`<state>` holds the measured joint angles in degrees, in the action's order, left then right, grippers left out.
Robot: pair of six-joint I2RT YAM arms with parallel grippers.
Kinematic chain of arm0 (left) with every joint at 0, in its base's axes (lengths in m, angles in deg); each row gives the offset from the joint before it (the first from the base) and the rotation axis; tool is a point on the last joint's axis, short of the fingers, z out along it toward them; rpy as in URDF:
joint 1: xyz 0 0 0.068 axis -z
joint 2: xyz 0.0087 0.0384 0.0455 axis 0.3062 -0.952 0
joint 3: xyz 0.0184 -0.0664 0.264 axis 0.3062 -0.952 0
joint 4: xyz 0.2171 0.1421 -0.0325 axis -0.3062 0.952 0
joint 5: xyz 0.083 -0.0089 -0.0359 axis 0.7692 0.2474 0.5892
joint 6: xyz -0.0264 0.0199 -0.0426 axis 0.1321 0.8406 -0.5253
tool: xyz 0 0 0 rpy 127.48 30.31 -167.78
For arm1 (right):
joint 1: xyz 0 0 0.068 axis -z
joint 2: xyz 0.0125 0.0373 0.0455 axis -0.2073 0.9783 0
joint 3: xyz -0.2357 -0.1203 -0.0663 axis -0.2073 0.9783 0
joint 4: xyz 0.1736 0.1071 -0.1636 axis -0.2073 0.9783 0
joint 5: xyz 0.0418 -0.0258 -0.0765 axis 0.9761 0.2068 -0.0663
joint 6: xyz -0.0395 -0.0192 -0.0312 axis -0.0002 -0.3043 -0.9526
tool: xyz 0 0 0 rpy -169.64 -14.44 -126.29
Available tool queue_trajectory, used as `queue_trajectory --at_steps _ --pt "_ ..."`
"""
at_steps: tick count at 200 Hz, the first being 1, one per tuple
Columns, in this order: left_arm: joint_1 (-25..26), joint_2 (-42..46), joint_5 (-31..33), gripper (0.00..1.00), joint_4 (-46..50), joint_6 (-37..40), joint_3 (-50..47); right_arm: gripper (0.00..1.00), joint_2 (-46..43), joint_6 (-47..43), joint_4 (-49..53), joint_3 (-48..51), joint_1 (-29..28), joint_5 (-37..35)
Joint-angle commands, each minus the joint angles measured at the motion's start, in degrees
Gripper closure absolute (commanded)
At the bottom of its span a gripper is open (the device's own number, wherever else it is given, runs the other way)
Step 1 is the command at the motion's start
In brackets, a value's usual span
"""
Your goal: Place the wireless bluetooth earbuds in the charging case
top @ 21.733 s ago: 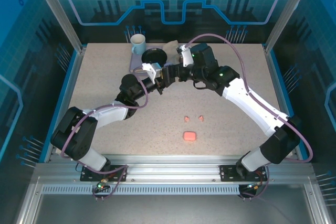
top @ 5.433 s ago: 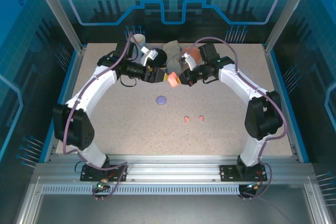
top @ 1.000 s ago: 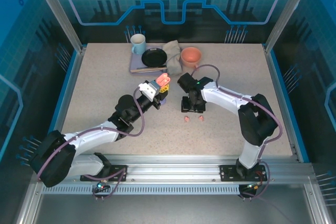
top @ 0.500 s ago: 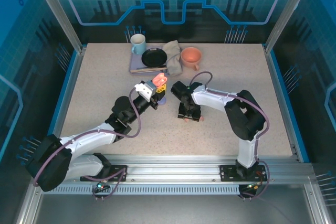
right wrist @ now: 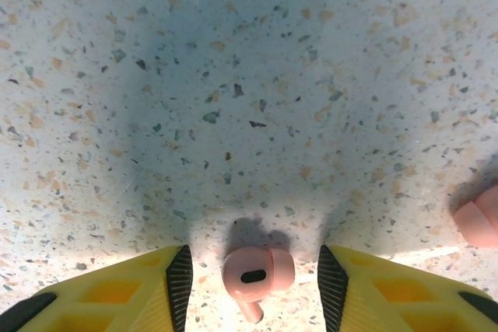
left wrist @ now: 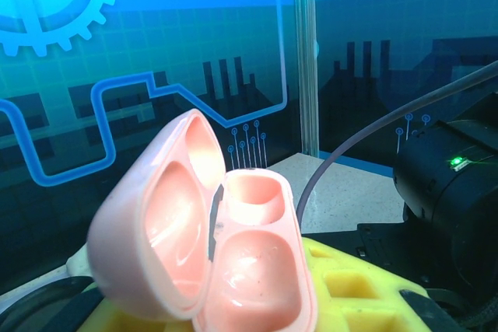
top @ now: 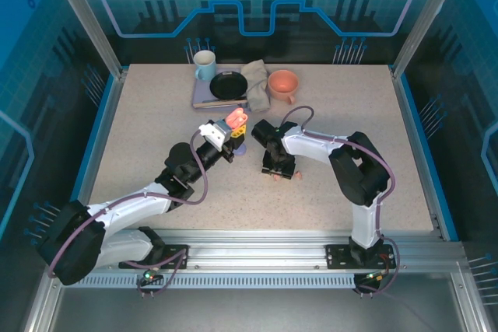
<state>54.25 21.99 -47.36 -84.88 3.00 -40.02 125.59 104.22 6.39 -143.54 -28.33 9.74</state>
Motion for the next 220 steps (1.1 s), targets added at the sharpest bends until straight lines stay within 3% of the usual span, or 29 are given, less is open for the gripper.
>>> queue_trajectory --at_steps 1,220 --pt "-0.5 0.9 -1.2 1.00 -0.6 -0.6 -0.5 0.53 1.1 1.3 -0.4 -0.3 0.6 -1.5" --pt "-0.6 0.7 -1.9 1.00 1.1 -0.8 0.9 0.63 -0.5 3.3 -5.1 5.7 1.5 1.6"
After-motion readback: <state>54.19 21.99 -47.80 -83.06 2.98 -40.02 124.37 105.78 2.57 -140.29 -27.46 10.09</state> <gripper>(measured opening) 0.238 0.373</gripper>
